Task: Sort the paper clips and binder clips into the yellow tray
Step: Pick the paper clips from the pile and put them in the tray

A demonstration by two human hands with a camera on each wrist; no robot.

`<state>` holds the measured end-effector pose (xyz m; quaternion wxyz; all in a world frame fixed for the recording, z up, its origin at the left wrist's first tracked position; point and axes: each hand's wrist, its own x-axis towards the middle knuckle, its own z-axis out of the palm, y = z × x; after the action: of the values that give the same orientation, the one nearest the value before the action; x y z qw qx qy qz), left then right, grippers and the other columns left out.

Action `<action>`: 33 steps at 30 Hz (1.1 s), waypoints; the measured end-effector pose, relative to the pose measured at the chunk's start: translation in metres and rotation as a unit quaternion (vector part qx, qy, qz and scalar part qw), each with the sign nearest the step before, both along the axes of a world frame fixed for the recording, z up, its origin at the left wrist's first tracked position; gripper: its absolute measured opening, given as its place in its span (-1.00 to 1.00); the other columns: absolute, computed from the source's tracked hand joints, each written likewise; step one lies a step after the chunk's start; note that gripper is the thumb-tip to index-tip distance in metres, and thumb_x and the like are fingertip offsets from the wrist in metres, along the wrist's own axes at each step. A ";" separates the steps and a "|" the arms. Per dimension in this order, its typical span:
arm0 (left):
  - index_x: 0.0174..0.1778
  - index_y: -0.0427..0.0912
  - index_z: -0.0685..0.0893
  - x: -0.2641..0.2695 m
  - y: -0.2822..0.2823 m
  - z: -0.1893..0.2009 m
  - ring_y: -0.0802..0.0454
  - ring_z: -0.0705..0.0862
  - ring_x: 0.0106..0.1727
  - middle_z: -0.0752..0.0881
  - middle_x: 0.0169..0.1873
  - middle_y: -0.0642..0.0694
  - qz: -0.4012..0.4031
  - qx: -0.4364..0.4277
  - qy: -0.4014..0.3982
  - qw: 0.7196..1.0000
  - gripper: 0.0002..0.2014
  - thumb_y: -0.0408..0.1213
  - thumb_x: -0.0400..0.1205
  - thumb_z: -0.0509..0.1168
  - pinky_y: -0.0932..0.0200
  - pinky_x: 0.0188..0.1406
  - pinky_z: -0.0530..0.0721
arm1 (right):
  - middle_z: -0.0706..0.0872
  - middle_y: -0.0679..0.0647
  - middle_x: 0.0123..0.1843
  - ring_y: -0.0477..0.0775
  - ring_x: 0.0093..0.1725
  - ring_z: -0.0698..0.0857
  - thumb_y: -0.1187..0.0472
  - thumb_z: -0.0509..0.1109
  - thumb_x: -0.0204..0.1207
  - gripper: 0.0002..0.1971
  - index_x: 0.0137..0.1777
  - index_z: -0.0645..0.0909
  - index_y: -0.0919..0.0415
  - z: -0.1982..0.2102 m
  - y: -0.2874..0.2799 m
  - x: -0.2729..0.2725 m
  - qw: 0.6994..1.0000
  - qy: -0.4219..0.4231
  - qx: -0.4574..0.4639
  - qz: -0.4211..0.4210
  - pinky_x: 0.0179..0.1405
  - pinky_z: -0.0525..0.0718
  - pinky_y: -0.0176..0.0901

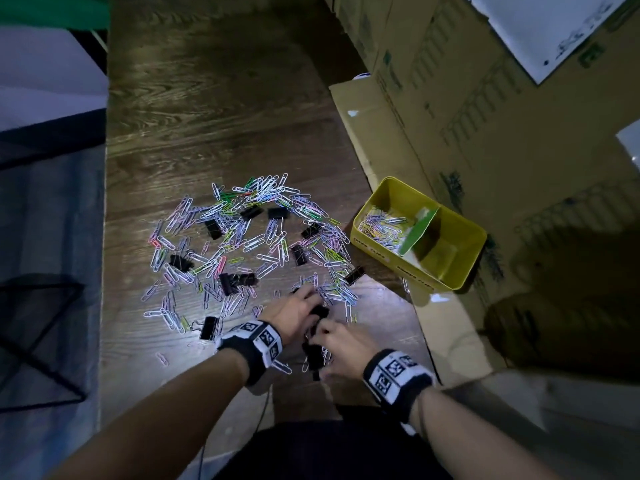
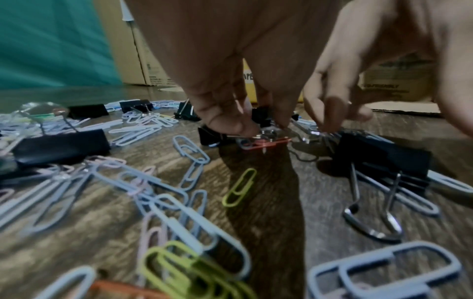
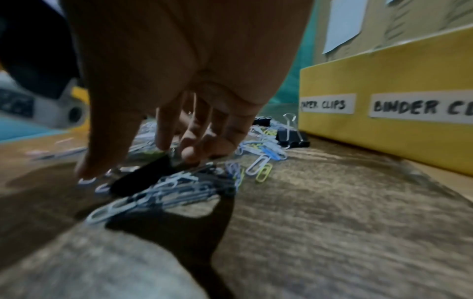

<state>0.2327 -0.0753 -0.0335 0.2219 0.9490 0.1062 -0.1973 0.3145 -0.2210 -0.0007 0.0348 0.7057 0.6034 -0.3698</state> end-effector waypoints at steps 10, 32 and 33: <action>0.11 -0.11 0.48 -0.021 0.032 0.000 -0.14 0.73 -0.16 0.74 -0.10 -0.13 -0.030 0.054 -0.130 0.990 -0.64 0.06 0.66 -0.03 0.01 -0.24 0.72 | 0.54 0.17 0.32 0.25 0.36 0.51 0.23 0.34 0.55 -0.67 0.30 0.57 0.23 -0.017 0.001 -0.019 0.995 -0.029 0.088 0.042 0.17 0.56 0.09; 0.36 -0.11 0.44 0.001 0.024 0.021 -0.15 0.51 0.32 0.49 0.35 -0.19 0.007 0.128 -0.037 0.991 -0.53 -0.06 0.54 0.26 -0.18 0.30 0.48 | 0.52 0.09 0.20 0.14 0.15 0.56 -0.24 0.40 0.40 -0.49 0.22 0.57 0.07 -0.019 -0.048 0.038 0.970 -0.080 0.132 -0.186 0.03 0.67 0.08; 0.43 -0.06 0.36 0.009 0.018 0.021 -0.17 0.42 0.41 0.40 0.44 -0.19 0.012 0.128 -0.003 0.992 -0.46 0.07 0.57 0.21 -0.20 0.36 0.42 | 0.47 0.08 0.26 0.11 0.21 0.52 -0.32 0.37 0.38 -0.39 0.30 0.51 0.06 -0.018 -0.044 0.031 0.984 -0.052 0.091 -0.143 0.11 0.65 0.06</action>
<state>0.2419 -0.0572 -0.0128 0.1015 0.9689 0.1411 -0.1762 0.3453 -0.2652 -0.0188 -0.0513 0.8029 0.5250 -0.2777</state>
